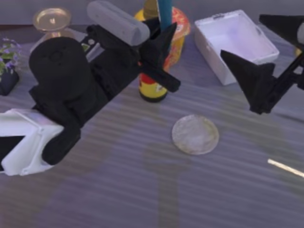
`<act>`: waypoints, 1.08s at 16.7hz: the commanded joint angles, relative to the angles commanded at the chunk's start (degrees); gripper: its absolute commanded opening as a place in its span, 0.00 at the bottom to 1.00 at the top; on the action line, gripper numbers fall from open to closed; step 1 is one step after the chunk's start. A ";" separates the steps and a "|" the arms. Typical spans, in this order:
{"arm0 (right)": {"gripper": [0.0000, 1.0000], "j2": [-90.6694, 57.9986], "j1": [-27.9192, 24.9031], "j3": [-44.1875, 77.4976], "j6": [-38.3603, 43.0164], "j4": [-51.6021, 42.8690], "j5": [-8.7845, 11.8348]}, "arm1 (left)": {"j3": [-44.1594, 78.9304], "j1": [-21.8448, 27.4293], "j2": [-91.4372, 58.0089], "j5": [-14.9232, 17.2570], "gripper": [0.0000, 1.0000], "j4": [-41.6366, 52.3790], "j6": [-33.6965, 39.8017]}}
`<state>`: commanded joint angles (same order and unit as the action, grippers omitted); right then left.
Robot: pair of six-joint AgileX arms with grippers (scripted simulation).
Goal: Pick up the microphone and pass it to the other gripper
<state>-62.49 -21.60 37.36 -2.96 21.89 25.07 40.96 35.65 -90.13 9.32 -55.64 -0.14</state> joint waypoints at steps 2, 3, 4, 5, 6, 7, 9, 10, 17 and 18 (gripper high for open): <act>1.00 -5.18 -1.97 3.66 -0.37 2.24 2.29 | 0.00 0.00 0.00 0.00 0.00 0.00 0.00; 1.00 -7.19 -2.73 5.11 -0.54 3.16 3.17 | 0.00 0.00 0.00 0.00 0.00 0.00 0.00; 1.00 -8.72 -3.31 6.24 -0.68 3.87 3.83 | 0.00 0.00 0.00 0.00 0.00 0.00 0.00; 1.00 -9.59 -3.64 6.89 -0.77 4.29 4.21 | 0.00 0.00 0.00 0.00 0.00 0.00 0.00; 1.00 -9.89 -3.74 7.11 -0.80 4.43 4.34 | 0.00 0.00 0.00 0.00 0.00 0.00 0.00; 1.00 -9.89 -3.74 7.11 -0.80 4.43 4.34 | 0.00 0.00 0.00 0.00 0.00 0.00 0.00; 1.00 -9.89 -3.74 7.11 -0.80 4.43 4.34 | 0.00 0.00 0.00 0.00 0.00 0.00 0.00; 1.00 -9.68 -3.46 6.88 -0.76 4.30 4.23 | 0.00 0.00 0.00 0.00 0.00 0.00 0.00; 1.00 -22.42 -8.27 17.31 -0.62 6.65 -0.42 | 0.00 0.00 0.00 0.00 0.00 0.00 0.00; 1.00 -25.17 -9.27 19.41 -0.60 7.08 -1.45 | 0.00 0.00 0.00 0.00 0.00 0.00 0.00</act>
<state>-87.66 -30.87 56.76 -3.56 28.97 23.62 40.96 35.65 -90.13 9.32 -55.64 -0.14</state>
